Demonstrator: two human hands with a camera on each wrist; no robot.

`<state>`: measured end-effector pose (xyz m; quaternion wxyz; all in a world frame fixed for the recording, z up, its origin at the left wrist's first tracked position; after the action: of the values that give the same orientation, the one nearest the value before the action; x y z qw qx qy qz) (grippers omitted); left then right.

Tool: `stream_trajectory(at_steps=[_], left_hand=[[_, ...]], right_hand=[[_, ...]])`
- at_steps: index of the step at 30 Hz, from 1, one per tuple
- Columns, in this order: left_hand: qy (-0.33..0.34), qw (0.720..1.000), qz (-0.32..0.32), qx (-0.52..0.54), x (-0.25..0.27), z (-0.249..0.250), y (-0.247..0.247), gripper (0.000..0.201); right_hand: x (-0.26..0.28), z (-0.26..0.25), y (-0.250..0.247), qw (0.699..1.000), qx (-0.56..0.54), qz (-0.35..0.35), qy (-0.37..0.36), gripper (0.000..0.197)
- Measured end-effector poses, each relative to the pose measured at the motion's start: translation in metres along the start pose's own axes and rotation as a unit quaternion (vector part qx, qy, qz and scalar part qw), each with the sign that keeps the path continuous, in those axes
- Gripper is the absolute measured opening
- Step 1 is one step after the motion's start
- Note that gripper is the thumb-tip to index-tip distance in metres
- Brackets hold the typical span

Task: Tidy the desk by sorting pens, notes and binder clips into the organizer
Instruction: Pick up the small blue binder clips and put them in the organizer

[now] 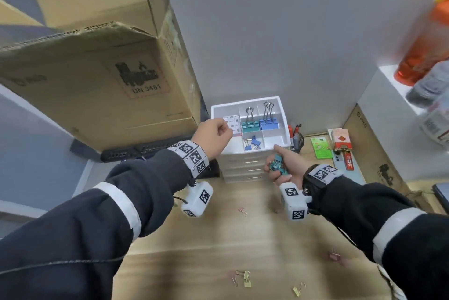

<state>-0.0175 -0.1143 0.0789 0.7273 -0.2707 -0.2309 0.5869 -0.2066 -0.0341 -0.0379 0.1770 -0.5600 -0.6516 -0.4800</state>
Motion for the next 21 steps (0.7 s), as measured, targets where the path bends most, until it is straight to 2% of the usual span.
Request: stream_trajectory(at_steps=[5,8,11,16,21], left_hand=[[-0.061,0.997,0.001,-0.056,-0.012,-0.017,-0.011,0.015],[-0.102,0.989,-0.004,-0.104,-0.017,-0.024,-0.011,0.019],[-0.108,0.983,-0.022,-0.15,-0.023,-0.025,-0.008,0.023],[-0.088,0.975,-0.067,-0.191,-0.029,-0.024,0.003,0.034],[-0.112,0.972,-0.088,-0.185,-0.036,-0.031,0.01,0.038]], right_hand=[[0.029,-0.084,0.025,0.999,-0.022,0.003,-0.035,0.031],[0.028,-0.133,0.041,0.999,-0.03,-0.02,-0.041,0.025],[0.018,-0.171,0.053,0.997,-0.055,-0.009,-0.052,0.02],[0.009,-0.193,0.07,0.994,-0.047,0.044,-0.094,0.009],[-0.017,-0.191,0.07,0.99,0.099,0.091,-0.041,0.007]])
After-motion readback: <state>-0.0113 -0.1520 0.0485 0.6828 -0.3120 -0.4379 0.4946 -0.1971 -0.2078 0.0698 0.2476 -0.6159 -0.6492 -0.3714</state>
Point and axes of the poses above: each hand's wrist, its own x-axis away from the middle knuckle, its own y-axis out of the palm, z = x × y, the point moved 6 cm from there along -x, towards the middle knuckle, and after that the axes turned 8 degrees about x, right-handed, at the moved point
